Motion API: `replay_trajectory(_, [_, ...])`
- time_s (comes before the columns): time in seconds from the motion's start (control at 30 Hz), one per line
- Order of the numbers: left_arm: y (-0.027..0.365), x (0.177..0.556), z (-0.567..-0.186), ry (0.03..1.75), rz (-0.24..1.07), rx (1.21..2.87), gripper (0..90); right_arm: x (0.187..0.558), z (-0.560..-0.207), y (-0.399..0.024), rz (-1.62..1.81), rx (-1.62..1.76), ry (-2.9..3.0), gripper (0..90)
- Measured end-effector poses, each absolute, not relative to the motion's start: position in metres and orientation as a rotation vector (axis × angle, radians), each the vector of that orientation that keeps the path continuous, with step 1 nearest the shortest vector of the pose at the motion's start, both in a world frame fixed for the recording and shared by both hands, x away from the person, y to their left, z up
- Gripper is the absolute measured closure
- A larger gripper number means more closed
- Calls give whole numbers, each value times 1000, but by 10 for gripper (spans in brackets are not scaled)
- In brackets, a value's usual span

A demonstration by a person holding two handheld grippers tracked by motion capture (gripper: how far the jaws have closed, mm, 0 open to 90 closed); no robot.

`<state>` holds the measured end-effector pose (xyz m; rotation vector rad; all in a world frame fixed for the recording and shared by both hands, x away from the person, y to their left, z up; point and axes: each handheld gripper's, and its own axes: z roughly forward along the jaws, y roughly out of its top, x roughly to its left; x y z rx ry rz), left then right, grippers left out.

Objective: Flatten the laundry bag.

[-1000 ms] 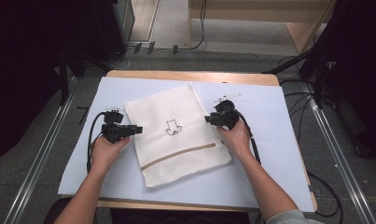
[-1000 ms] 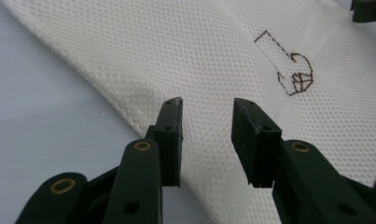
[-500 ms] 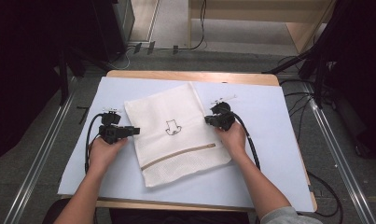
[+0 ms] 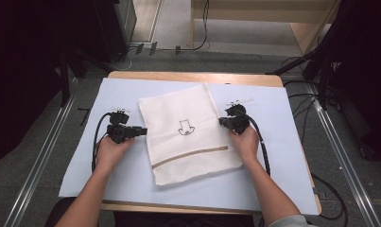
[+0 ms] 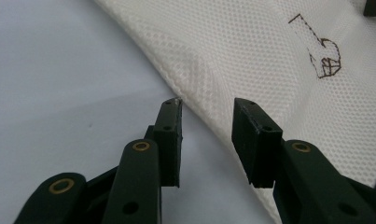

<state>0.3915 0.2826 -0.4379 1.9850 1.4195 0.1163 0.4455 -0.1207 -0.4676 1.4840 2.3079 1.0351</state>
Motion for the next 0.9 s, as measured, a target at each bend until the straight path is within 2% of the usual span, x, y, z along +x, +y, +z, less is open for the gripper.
replay_trajectory(0.27, [265,403,-442,1380,83,2015,659,437,-469,-151,1000,1570,2218,885])
replay_trajectory(0.37, [259,406,-443,1365,76,2028,670,434,-471,-158,1014,1595,2197,818])
replay_trajectory(0.5, [252,407,-442,1348,73,2050,760,427,-466,-167,1051,1599,2187,728])
replay_trajectory(0.63, [252,407,-444,1375,55,2071,843,408,-451,-181,1075,1550,2182,775])
replay_trajectory(0.73, [252,406,-447,1403,41,2072,851,392,-447,-192,1049,1536,2191,900])
replay_trajectory(0.9, [248,406,-450,1392,58,2082,848,378,-457,-199,921,1537,2270,900])
